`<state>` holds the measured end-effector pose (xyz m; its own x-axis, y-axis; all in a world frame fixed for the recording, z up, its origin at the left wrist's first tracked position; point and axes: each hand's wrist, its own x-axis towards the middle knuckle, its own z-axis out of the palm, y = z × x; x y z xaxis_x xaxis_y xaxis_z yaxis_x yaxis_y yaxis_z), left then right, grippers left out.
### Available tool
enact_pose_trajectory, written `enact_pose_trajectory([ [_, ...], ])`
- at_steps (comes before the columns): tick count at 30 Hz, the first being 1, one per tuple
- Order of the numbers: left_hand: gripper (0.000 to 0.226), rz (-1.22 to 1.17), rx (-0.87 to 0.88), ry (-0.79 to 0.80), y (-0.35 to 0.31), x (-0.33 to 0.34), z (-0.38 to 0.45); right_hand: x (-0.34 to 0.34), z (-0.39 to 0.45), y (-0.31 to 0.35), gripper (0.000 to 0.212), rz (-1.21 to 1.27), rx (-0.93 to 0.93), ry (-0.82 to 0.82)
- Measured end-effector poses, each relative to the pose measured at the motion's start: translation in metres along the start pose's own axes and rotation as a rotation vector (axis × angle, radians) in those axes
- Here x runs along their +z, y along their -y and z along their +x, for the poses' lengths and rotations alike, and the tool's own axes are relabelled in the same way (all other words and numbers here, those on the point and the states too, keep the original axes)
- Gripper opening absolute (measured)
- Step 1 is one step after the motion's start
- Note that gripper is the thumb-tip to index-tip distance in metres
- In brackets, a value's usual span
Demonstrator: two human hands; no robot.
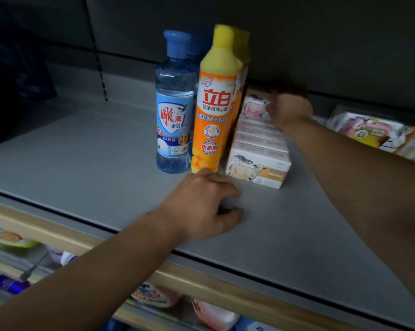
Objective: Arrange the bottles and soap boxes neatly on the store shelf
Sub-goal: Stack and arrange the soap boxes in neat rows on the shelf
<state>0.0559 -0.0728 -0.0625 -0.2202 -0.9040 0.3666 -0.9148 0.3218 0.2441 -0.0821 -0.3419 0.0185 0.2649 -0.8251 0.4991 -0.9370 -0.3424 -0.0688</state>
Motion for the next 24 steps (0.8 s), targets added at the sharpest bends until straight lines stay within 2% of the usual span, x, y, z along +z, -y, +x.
enact_pose_trajectory([
  [4, 0.047, 0.017, -0.004, 0.024, 0.001, 0.000, 0.001, -0.026, -0.013, 0.002, 0.036, 0.031, -0.066, 0.169],
  [12, 0.046, 0.059, -0.025, 0.053, -0.007, -0.005, -0.002, -0.072, -0.135, -0.029, 0.051, 0.307, -0.011, 0.110],
  [17, 0.045, 0.032, -0.072, 0.013, -0.022, -0.011, -0.007, -0.087, -0.229, -0.068, 0.051, 0.242, 0.044, 0.240],
  [24, 0.042, -0.218, -0.021, -0.102, -0.066, -0.009, 0.008, -0.091, -0.293, -0.119, 0.057, 0.154, 0.138, 0.347],
])
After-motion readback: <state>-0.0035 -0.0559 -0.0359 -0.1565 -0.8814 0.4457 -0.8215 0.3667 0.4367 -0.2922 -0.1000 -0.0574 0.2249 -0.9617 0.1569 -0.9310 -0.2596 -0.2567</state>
